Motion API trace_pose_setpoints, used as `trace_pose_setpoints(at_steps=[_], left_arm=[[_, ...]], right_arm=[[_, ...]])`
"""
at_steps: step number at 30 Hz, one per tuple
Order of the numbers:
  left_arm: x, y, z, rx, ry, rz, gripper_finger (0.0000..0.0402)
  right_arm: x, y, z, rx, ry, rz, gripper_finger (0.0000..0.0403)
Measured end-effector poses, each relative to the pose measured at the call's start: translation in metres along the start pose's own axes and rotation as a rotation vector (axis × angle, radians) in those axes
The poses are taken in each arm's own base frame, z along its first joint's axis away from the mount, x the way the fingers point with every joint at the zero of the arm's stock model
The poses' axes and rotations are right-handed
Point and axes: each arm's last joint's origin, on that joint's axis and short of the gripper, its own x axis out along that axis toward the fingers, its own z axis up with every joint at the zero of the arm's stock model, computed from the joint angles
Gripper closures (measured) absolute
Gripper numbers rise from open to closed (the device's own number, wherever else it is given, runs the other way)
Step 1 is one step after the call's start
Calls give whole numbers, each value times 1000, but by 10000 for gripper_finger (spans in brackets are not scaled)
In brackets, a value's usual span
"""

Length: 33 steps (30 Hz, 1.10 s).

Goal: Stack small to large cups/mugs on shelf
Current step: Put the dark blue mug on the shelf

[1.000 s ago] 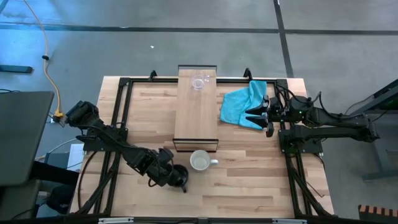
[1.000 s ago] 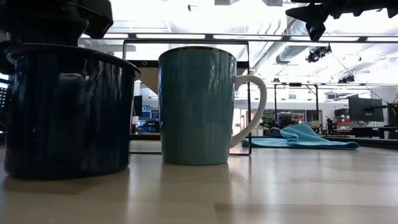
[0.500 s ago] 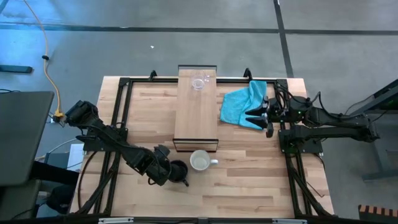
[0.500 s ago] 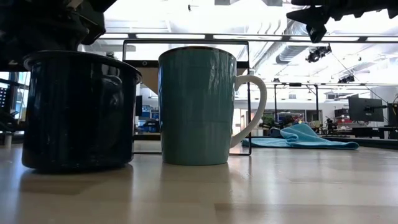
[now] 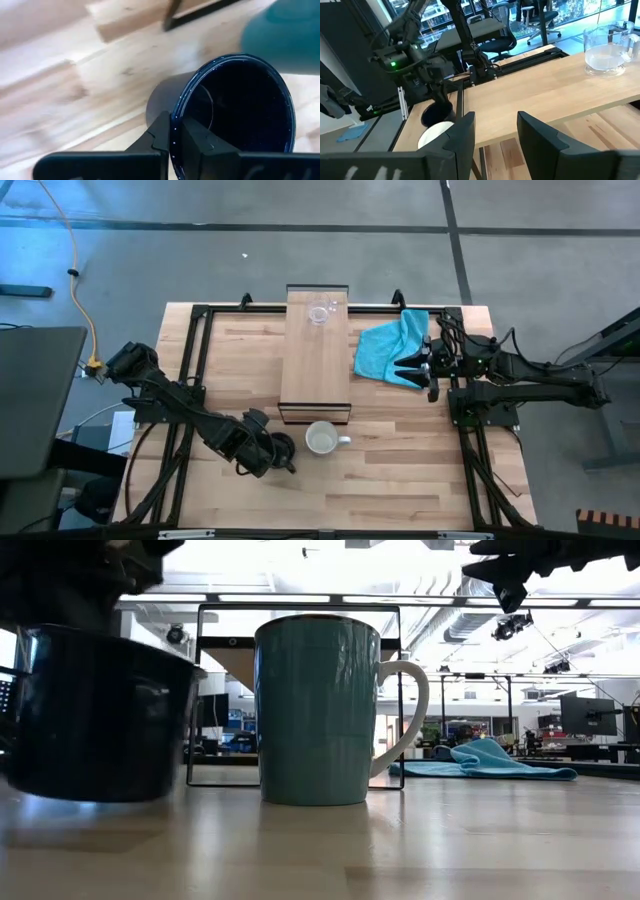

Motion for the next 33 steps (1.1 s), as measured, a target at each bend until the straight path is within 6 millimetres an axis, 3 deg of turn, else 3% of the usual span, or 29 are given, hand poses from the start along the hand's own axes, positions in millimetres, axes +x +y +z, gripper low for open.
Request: trace_pose_setpoints(at_steps=[6, 18, 33], left_arm=[[-25, -5, 7, 39, -7, 48, 394], [-48, -16, 10, 22, 20, -12, 394], [-147, -17, 56, -120, -200, -44, 394]], right_arm=[[0, 0, 0, -6, -1, 0, 266], [0, 0, 0, 23, 0, -1, 266], [0, -1, -5, 46, 47, -18, 266]])
